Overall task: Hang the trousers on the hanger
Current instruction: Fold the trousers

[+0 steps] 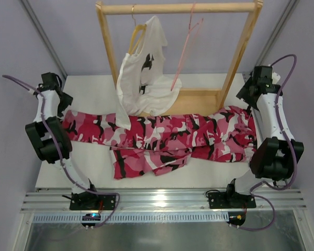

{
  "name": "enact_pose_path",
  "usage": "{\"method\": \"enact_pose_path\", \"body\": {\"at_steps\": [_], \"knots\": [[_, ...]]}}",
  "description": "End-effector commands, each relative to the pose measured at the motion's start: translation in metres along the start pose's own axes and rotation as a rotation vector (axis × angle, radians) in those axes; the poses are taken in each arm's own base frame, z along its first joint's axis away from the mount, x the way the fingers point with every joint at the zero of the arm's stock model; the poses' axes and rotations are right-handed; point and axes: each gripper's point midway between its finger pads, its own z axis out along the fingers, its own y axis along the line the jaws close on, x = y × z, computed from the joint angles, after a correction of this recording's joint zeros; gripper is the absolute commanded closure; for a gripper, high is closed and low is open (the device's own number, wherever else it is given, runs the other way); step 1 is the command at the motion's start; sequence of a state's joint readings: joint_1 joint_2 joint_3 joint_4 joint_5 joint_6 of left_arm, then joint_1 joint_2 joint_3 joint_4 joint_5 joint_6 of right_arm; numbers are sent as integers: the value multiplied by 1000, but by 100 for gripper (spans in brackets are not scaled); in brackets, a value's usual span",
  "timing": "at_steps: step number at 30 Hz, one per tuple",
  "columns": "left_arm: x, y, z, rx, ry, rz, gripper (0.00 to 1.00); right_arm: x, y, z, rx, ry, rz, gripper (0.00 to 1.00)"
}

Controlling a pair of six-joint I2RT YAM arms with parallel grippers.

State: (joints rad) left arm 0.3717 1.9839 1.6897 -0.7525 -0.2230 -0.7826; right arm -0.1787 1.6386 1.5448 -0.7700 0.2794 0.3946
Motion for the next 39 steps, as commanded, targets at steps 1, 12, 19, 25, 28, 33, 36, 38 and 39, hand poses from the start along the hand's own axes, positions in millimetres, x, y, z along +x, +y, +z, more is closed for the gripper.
{"method": "enact_pose_path", "body": {"at_steps": [1,12,19,25,28,33,36,38,39], "knots": [[5,-4,-69,48,-104,61,34,34,-6,-47,-70,69,158,24],[222,-13,-197,456,-59,615,35,160,-75,-55,206,262,344,34],[320,32,-260,671,-2,865,34,183,-84,-57,186,255,340,37],[325,83,-234,519,29,738,22,200,-55,-52,-67,258,274,36],[310,98,-224,466,-8,619,21,204,-56,-49,-84,248,241,37],[297,111,-216,464,-22,447,19,211,-52,-49,-122,263,216,37],[293,131,-199,376,-40,446,19,213,-42,-51,-180,280,219,37],[292,142,-181,308,-55,451,16,209,-36,-54,-213,278,217,37],[298,137,-176,313,-41,480,16,208,-35,-55,-222,275,215,37]]}}
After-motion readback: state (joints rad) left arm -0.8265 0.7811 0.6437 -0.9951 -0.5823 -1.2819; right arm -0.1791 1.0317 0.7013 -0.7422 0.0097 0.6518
